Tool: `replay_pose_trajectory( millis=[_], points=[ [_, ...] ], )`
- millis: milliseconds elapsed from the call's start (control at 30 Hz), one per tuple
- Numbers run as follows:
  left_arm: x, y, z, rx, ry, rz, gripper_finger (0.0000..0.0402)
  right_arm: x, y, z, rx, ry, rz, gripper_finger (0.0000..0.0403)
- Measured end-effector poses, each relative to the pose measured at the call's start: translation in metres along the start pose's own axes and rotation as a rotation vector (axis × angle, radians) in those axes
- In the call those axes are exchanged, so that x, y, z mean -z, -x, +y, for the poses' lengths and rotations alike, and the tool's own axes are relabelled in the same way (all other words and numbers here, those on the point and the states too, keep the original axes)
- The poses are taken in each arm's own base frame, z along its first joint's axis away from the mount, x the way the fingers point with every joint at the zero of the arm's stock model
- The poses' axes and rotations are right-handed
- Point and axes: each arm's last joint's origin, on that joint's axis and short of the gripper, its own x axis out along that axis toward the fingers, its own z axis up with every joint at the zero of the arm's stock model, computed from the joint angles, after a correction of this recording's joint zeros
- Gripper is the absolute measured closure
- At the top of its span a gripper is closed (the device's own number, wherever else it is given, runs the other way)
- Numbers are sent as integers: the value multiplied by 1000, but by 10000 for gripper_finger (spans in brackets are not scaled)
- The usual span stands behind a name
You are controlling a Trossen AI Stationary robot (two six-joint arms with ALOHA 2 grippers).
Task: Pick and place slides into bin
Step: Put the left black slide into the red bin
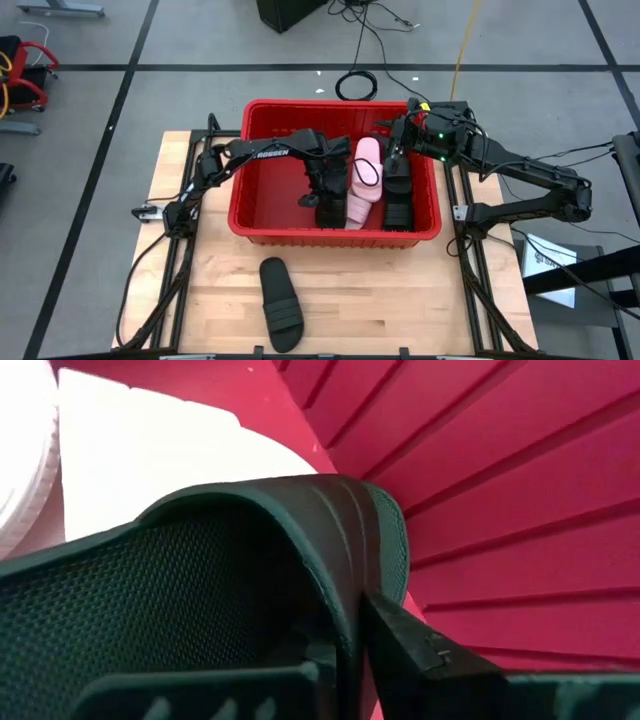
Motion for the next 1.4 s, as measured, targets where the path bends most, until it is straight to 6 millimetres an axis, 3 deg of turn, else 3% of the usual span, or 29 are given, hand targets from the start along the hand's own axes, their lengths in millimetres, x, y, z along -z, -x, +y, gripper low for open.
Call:
replay_pose_trajectory(
  millis=[333, 600, 1000, 1400],
  points=[
    [0, 0, 3, -72, 31, 36, 265, 0, 0, 0, 0, 0, 0, 298],
    [-4, 1, 9, -165, 11, 41, 215, 1, 0, 1, -6, 2, 13, 298],
    [0, 3, 13, -323, 32, 175, 199, 17, -9, 9, -6, 16, 14, 298],
    [3, 5, 14, -391, 69, 247, 199, 13, -9, 7, 16, 25, -33, 298]
  ],
)
